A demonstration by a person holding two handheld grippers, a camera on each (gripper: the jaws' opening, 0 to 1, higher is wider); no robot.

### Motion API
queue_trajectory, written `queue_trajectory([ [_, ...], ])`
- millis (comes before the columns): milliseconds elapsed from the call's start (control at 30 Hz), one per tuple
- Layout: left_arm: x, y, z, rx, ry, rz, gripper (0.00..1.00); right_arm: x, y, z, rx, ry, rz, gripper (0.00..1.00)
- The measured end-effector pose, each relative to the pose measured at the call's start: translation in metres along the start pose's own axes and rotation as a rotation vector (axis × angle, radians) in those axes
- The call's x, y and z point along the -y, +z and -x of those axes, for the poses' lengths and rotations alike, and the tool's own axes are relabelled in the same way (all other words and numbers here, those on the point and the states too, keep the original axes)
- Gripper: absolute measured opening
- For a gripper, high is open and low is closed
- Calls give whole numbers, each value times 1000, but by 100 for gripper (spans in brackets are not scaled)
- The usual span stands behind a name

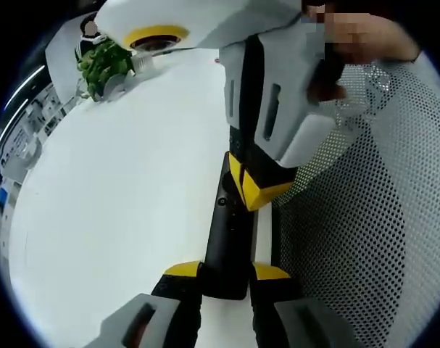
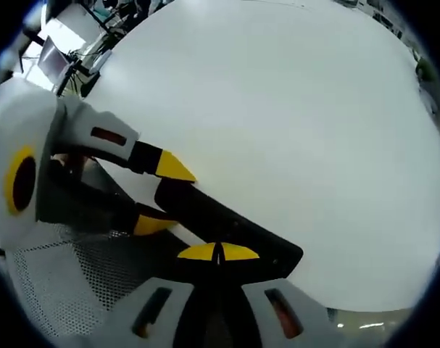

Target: Press the specified remote control buttons in sequence, fully releasing each button before pressing the next.

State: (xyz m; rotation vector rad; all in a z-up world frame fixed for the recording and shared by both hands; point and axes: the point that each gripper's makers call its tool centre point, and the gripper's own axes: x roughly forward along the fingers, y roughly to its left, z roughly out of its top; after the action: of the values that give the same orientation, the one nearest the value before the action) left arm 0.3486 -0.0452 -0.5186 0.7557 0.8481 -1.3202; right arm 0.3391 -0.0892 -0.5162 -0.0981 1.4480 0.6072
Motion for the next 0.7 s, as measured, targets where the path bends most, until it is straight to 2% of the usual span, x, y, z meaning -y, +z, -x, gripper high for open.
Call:
queue_trajectory([
  [133,0,0,0,3,-1,-2,25,-11,9,1,52,89,-58,0],
  [300,0,0,0,6,-2,-4,25,-4,13,0,76,43,-40,0],
  [700,0,0,0,10,-4,-5,25,-5,17,-1,85,56,-57,0],
])
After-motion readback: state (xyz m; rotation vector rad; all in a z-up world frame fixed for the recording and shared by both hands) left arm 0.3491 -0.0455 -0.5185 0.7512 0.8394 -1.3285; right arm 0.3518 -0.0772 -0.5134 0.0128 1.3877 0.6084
